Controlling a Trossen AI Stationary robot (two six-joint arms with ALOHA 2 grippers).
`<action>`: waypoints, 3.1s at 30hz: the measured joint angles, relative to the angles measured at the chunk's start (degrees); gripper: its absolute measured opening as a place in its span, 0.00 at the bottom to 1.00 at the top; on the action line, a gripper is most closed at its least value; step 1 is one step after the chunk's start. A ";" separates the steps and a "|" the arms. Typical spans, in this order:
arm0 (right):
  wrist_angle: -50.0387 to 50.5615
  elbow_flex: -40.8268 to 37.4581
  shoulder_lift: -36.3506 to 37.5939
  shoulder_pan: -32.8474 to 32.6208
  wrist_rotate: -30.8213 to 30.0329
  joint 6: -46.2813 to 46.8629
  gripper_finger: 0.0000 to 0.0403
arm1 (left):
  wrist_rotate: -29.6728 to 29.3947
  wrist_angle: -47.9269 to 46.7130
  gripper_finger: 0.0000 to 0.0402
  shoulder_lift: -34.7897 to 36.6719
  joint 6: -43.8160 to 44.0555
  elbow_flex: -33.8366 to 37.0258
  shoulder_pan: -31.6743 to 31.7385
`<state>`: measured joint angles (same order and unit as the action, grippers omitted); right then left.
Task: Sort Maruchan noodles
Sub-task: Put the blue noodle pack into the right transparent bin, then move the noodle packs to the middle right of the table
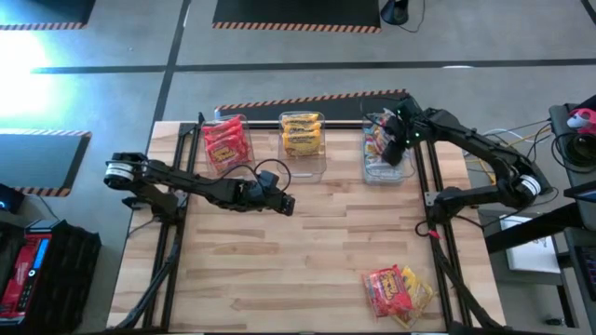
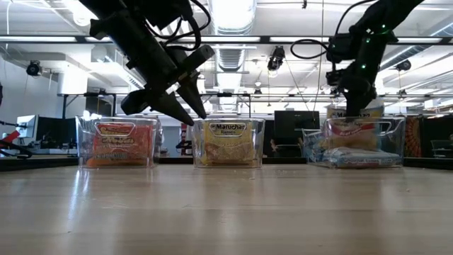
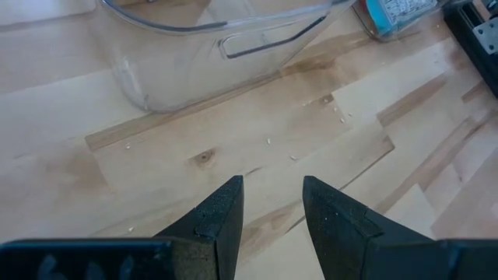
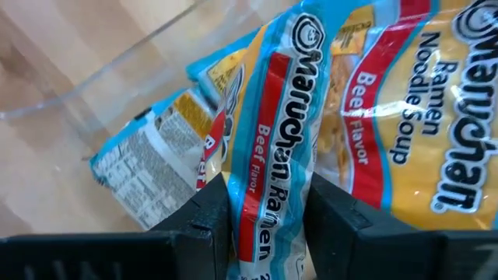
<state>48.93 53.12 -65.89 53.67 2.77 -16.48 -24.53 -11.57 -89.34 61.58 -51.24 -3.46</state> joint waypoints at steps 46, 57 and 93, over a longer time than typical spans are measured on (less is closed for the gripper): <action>-5.11 0.44 9.65 -28.47 14.36 39.98 0.48 | 4.48 6.86 0.29 -0.33 2.10 0.01 -0.67; -5.65 -5.01 10.60 -51.02 10.56 60.72 0.48 | 4.43 24.01 0.29 -10.87 5.32 -2.27 -9.37; -8.97 -6.05 -1.86 -101.63 6.53 111.60 0.48 | 10.74 26.49 0.29 -41.38 -2.89 -40.16 -19.92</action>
<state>39.97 47.07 -67.75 -47.96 9.30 95.11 -13.78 14.92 -130.72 58.69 -91.41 -23.38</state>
